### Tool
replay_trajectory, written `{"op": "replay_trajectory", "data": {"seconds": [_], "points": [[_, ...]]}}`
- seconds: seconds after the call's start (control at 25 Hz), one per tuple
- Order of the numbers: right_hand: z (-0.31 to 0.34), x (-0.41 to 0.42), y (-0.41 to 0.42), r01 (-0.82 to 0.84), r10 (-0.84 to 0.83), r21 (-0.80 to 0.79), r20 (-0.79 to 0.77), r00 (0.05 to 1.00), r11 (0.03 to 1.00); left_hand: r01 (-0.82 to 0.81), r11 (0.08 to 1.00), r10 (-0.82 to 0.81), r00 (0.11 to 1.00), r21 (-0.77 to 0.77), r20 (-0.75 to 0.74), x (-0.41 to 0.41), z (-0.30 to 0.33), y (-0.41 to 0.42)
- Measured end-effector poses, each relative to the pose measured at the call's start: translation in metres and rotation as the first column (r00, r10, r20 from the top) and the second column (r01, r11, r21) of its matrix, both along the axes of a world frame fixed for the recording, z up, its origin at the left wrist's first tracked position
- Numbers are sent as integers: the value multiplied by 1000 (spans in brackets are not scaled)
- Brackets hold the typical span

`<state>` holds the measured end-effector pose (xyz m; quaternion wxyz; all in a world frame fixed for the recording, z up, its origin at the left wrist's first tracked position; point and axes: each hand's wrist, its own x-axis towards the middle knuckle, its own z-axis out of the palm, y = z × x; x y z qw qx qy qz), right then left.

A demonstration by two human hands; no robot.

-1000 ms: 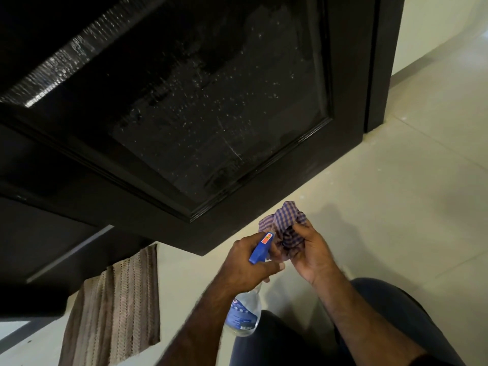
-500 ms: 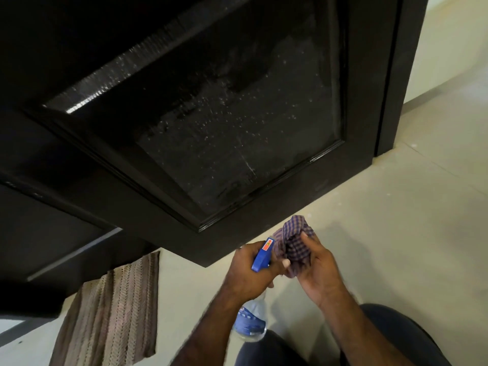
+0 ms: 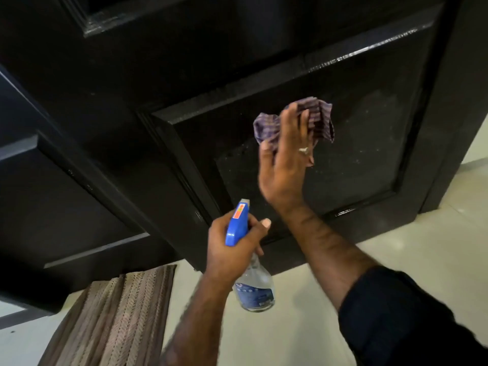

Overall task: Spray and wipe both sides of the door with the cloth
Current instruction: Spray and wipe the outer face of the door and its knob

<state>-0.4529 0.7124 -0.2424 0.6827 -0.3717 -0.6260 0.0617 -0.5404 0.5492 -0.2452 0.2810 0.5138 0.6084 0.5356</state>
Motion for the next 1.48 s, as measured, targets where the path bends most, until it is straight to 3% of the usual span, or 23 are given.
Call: {"op": "replay_trajectory", "data": {"seconds": [0.08,0.16,0.24,0.32,0.36,0.48,0.56,0.64,0.72,0.76,0.8,0.88,1.0,1.08,1.16,1.24,1.32,1.4,1.48], "points": [[-15,-36,-4,35,-103,188,369,924,982,-61,997,59,997,41,46,-22,12,0],[-42,-34,0,-132,-148,369,639,755,920,-115,992,110,990,51,87,-40,22,-2],[-60,3,12,-262,-253,475,770,586,840,-150,988,144,984,47,101,-55,28,-6],[-54,38,26,-244,-380,529,798,467,813,-165,985,161,983,44,90,-69,30,-10],[-41,47,32,-163,-394,537,763,512,827,-172,984,168,982,40,84,-73,28,-12],[24,14,30,118,-300,365,496,815,923,-177,983,174,982,38,79,-76,22,-17],[35,-29,10,101,-245,316,460,853,944,-186,982,182,977,28,110,-74,19,-19],[-20,-49,-8,-20,-256,393,636,728,919,-191,981,187,970,12,154,-71,17,-20],[-93,-16,-6,-215,-338,464,830,444,859,-180,984,175,969,16,176,-71,15,-21],[-107,12,1,-288,-345,445,876,336,848,-166,986,160,972,18,173,-71,15,-22],[-110,38,12,-324,-340,426,895,289,845,-145,989,142,977,12,159,-72,16,-21],[-82,66,26,-277,-307,406,890,338,871,-117,993,118,985,-12,126,-77,11,-21],[-16,38,28,22,-304,400,657,690,916,-125,992,129,985,-34,117,-76,0,-21],[-5,-17,13,111,-261,296,536,803,949,-140,989,144,984,-44,108,-74,-6,-19],[-42,-53,-8,42,-241,327,599,764,944,-140,989,145,984,-53,104,-72,-11,-17],[-117,-36,-9,-173,-286,421,812,509,890,-116,991,123,986,-68,113,-70,-18,-16],[-155,19,6,-344,-274,368,916,292,864,-84,992,96,987,-96,128,-71,-29,-16],[-148,65,19,-334,-191,308,921,340,891,-79,987,96,988,-136,121,-77,-43,-17],[-112,76,27,-199,-195,333,841,505,922,-100,982,120,986,-162,118,-82,-58,-18]]}}
